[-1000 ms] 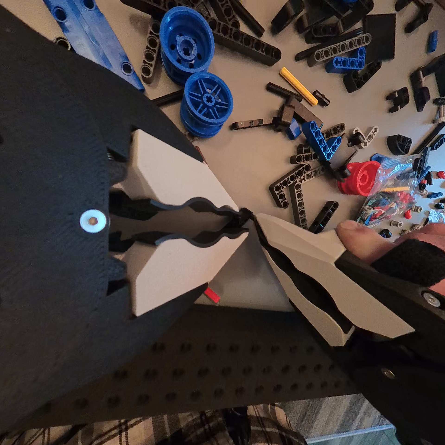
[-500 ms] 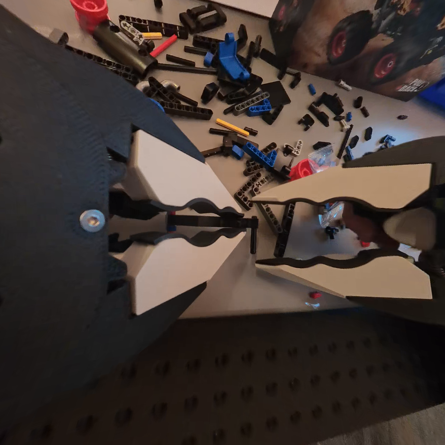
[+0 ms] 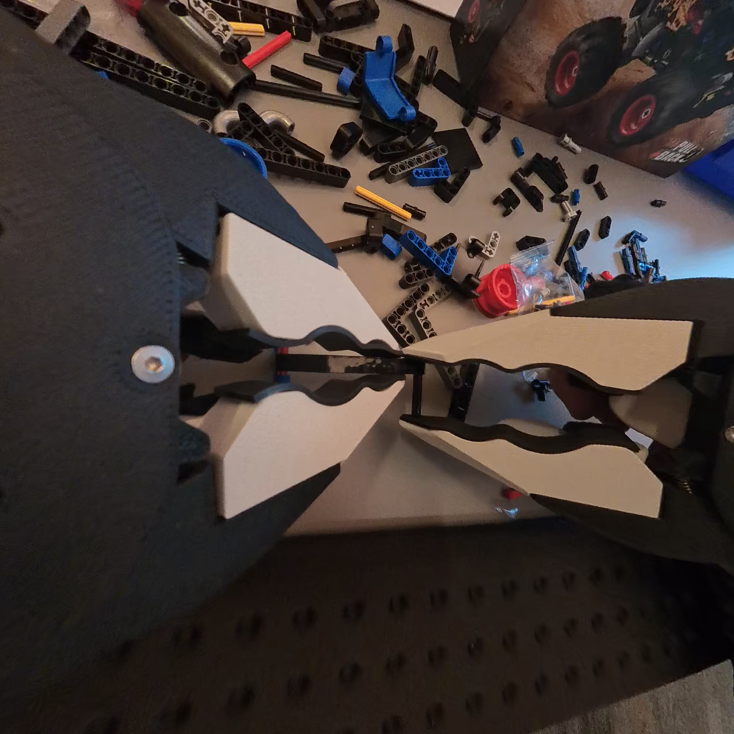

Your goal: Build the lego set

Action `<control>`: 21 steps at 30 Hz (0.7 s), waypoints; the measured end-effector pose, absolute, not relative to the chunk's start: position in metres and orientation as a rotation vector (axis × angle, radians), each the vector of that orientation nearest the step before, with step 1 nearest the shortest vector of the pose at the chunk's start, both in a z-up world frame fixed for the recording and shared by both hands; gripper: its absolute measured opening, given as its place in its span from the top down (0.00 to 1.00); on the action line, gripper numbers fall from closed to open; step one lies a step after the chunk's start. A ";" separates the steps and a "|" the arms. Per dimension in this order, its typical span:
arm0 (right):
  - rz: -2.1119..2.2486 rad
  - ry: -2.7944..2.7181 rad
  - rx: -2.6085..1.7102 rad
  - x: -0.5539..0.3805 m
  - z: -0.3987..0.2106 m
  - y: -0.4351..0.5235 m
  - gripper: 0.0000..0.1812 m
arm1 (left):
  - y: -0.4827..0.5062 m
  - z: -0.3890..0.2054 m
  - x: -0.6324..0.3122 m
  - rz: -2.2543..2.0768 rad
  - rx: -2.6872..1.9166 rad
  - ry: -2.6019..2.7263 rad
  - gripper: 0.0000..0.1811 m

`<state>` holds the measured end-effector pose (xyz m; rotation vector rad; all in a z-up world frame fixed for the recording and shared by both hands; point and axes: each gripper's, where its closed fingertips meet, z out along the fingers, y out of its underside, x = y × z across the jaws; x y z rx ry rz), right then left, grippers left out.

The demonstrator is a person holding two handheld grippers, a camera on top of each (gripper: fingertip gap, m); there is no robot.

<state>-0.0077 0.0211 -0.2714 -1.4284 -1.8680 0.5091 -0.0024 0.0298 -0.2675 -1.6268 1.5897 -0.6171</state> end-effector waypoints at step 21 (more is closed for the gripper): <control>0.475 -1.803 -1.427 -0.004 -0.263 0.035 0.80 | 0.043 -0.271 -0.007 -0.616 -1.700 1.503 0.97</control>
